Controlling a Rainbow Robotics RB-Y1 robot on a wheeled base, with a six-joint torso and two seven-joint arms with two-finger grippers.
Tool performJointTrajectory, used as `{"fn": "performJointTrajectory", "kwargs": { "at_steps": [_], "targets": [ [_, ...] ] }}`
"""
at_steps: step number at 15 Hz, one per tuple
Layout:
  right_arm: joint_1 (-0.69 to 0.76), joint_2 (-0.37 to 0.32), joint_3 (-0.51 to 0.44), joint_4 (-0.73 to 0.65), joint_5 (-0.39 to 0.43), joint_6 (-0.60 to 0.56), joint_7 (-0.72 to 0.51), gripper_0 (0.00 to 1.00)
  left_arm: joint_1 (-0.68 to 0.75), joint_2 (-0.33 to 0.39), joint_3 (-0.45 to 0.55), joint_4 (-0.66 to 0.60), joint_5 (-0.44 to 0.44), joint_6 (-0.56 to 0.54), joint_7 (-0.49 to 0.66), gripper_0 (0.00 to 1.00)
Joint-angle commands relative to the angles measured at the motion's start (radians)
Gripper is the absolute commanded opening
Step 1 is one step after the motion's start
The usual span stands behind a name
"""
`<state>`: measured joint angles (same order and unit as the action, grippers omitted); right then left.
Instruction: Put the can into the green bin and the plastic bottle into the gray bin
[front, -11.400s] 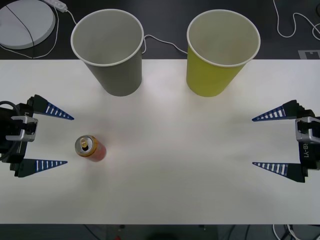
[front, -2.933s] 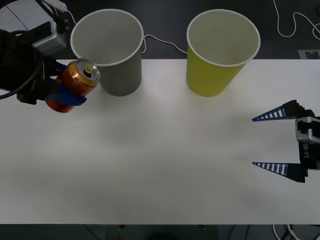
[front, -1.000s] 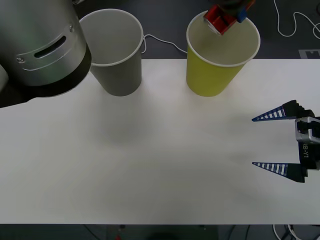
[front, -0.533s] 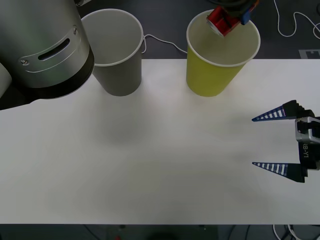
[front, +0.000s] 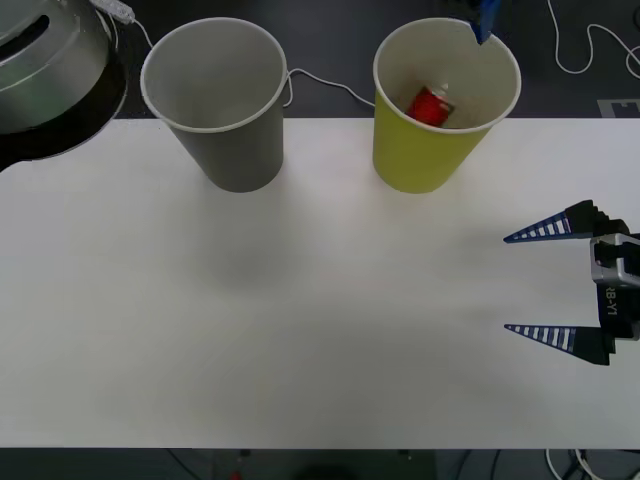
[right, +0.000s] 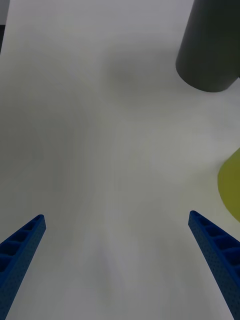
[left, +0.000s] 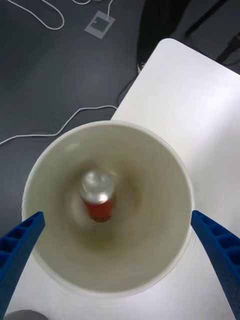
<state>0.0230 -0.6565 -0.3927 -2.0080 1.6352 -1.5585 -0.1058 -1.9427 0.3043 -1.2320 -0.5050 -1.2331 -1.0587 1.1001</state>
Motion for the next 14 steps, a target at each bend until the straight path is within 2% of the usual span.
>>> {"fn": "performJointTrajectory", "kwargs": {
  "at_steps": [1, 6, 9, 11, 14],
  "targets": [
    [0.000, 0.000, 0.000, 0.000, 0.000, 0.000, 0.000, 1.00, 0.048, 0.133, 0.026, -0.107, 0.060, -0.052, -0.082, 1.00],
    [0.000, 0.000, 0.000, 0.000, 0.000, 0.000, 0.000, 1.00, 0.223, 0.371, 0.258, -0.337, -0.039, -0.202, -0.226, 1.00],
    [0.000, 0.000, 0.000, 0.000, 0.000, 0.000, 0.000, 1.00, 0.380, 0.553, 0.382, -0.626, -0.134, -0.230, -0.253, 1.00],
    [0.000, 0.000, 0.000, 0.000, 0.000, 0.000, 0.000, 1.00, 0.504, 0.641, 0.490, -0.764, -0.161, -0.250, -0.256, 1.00],
    [0.000, 0.000, 0.000, 0.000, 0.000, 0.000, 0.000, 1.00, 0.688, 0.716, 0.672, -0.872, -0.177, -0.305, -0.284, 1.00]
  ]
}}
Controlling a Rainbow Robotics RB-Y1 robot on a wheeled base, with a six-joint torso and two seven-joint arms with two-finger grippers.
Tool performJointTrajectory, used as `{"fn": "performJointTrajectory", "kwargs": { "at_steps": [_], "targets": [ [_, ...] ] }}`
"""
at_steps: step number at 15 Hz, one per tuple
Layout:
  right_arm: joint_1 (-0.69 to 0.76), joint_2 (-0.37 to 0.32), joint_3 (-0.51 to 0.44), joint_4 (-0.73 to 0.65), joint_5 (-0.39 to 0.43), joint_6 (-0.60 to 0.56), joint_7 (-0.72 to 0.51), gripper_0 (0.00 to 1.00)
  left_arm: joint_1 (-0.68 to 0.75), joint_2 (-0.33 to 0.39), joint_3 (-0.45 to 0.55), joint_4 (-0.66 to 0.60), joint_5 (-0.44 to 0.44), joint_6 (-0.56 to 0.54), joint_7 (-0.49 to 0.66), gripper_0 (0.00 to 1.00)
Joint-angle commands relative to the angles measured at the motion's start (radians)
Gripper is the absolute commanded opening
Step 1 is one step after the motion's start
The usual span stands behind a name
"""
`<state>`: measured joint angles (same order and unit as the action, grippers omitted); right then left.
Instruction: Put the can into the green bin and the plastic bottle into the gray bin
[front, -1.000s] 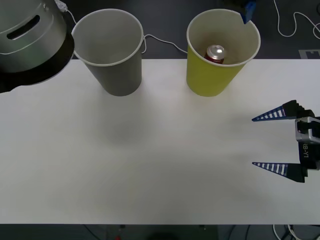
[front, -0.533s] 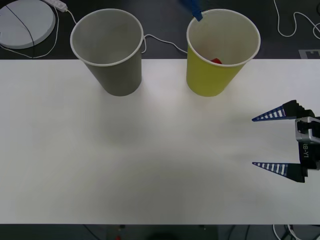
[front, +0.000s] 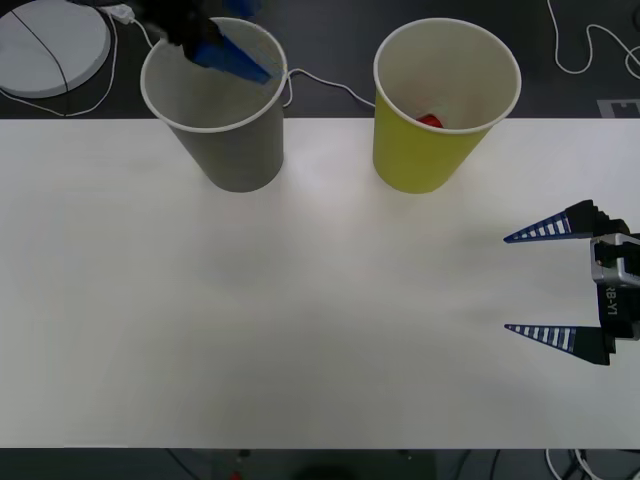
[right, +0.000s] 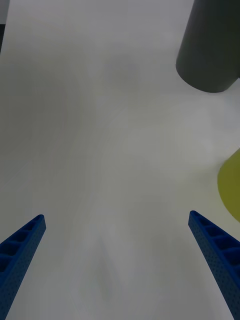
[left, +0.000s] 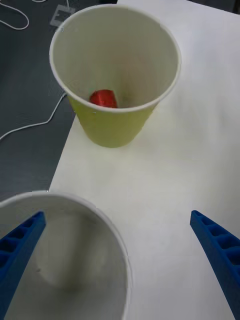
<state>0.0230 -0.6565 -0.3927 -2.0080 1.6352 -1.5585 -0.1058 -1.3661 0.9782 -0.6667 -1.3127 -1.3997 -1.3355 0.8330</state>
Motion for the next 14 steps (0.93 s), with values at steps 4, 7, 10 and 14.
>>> {"fn": "performJointTrajectory", "kwargs": {
  "at_steps": [4, 7, 10, 14],
  "targets": [
    [0.000, 0.000, 0.000, 0.000, 0.000, 0.000, 0.000, 1.00, 0.367, 0.103, 0.358, -0.226, -0.035, -0.077, -0.055, 1.00],
    [0.000, 0.000, 0.000, 0.000, 0.000, 0.000, 0.000, 1.00, 0.579, 0.129, 0.544, -0.341, -0.044, -0.099, -0.130, 1.00],
    [0.000, 0.000, 0.000, 0.000, 0.000, 0.000, 0.000, 1.00, 0.822, 0.129, 0.742, -0.442, -0.044, -0.114, -0.236, 1.00],
    [0.000, 0.000, 0.000, 0.000, 0.000, 0.000, 0.000, 1.00, 1.064, 0.129, 0.878, -0.560, -0.045, -0.113, -0.362, 1.00]
  ]
}}
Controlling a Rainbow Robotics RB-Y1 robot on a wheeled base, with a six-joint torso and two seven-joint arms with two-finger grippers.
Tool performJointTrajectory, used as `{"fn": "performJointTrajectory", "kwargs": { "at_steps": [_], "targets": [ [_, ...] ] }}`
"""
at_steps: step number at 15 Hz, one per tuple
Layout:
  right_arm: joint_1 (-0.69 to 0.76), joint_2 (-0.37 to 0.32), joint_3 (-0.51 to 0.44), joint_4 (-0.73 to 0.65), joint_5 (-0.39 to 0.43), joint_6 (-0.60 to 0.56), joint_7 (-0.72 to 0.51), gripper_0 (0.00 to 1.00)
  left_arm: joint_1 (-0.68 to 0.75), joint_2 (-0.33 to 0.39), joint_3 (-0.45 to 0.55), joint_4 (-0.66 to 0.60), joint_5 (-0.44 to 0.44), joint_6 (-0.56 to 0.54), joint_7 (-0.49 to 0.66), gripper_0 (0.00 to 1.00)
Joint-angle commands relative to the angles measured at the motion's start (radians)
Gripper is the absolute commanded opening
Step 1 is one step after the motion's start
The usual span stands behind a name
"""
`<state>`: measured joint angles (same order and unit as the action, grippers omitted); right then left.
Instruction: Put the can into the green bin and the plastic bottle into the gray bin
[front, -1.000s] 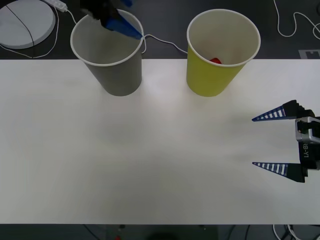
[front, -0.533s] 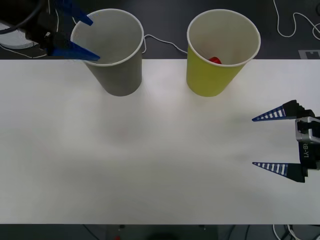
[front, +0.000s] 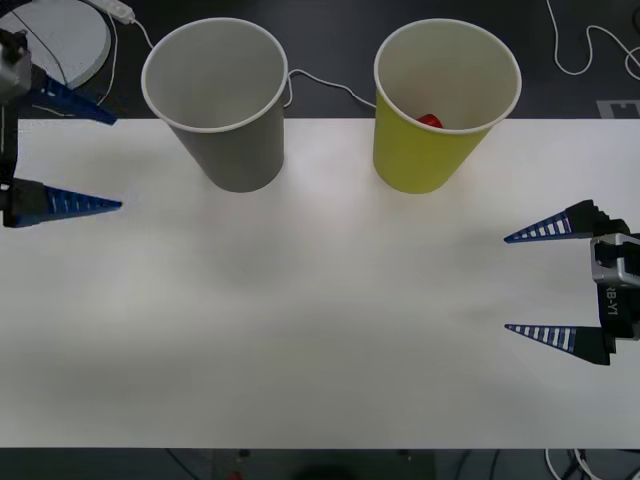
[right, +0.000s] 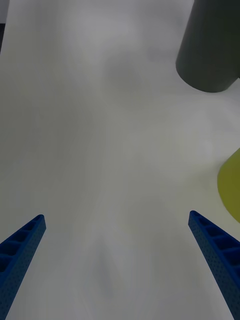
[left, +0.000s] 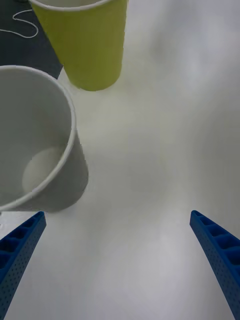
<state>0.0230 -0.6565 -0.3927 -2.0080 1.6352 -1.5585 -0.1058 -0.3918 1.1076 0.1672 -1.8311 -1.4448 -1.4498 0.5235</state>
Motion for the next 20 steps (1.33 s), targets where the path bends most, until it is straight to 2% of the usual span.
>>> {"fn": "performJointTrajectory", "kwargs": {
  "at_steps": [1, 8, 13, 20],
  "targets": [
    [0.000, 0.000, 0.000, 0.000, 0.000, 0.000, 0.000, 1.00, 0.146, 0.000, 0.069, -0.063, 0.001, 0.005, -0.092, 1.00],
    [0.000, 0.000, 0.000, 0.000, 0.000, 0.000, 0.000, 1.00, 0.317, -0.003, 0.100, -0.071, 0.058, 0.009, -0.301, 1.00],
    [0.000, 0.000, 0.000, 0.000, 0.000, 0.000, 0.000, 1.00, 0.373, -0.060, 0.100, -0.063, 0.049, 0.013, -0.381, 1.00],
    [0.000, 0.000, 0.000, 0.000, 0.000, 0.000, 0.000, 1.00, 0.393, -0.103, 0.097, -0.063, 0.014, 0.013, -0.415, 1.00]
  ]
}}
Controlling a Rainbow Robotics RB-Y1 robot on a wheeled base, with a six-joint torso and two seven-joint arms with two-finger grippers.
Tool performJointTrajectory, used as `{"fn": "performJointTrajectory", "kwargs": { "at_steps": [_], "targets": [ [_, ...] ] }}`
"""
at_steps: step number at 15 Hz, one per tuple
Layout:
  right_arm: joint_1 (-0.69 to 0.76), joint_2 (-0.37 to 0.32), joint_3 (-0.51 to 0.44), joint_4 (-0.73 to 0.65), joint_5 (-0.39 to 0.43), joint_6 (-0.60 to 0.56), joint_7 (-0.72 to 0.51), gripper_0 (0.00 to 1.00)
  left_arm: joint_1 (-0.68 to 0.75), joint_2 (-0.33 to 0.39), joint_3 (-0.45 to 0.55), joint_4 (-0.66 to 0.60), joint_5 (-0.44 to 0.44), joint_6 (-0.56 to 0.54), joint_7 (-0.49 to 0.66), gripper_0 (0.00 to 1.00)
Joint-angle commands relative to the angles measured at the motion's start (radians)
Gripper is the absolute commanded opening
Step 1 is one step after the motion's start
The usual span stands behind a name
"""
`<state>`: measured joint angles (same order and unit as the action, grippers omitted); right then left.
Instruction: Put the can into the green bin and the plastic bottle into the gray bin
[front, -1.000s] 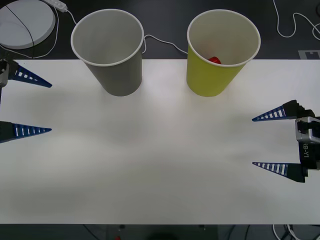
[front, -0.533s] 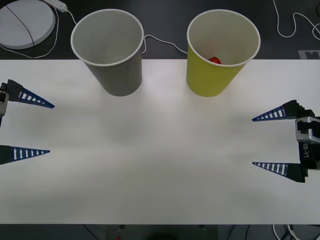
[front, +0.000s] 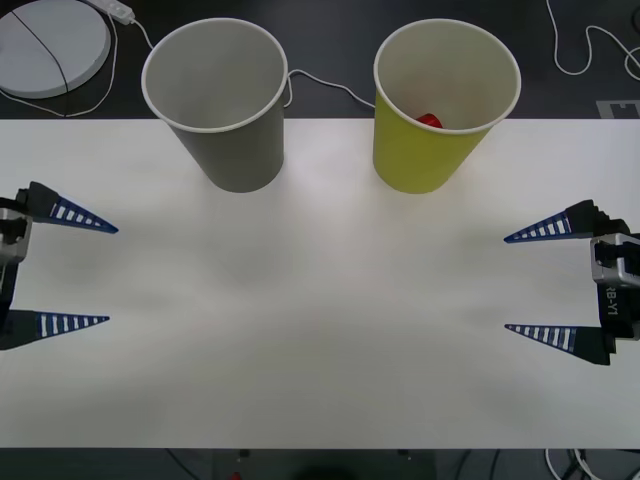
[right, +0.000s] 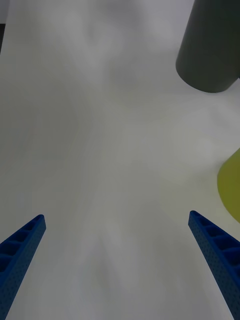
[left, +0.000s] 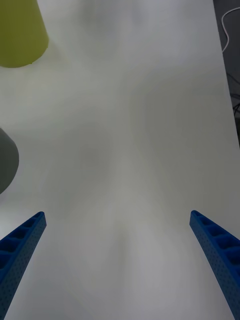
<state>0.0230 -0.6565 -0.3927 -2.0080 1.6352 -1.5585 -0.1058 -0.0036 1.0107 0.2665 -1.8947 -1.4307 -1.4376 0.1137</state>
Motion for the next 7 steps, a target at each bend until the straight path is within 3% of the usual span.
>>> {"fn": "performJointTrajectory", "kwargs": {
  "at_steps": [1, 7],
  "targets": [
    [0.000, 0.000, 0.000, 0.000, 0.000, 0.000, 0.000, 1.00, 0.007, -0.007, -0.003, 0.000, -0.001, -0.001, -0.011, 1.00],
    [0.000, 0.000, 0.000, 0.000, 0.000, 0.000, 0.000, 1.00, 0.007, -0.009, -0.003, 0.000, -0.002, -0.001, -0.016, 1.00]
  ]
}}
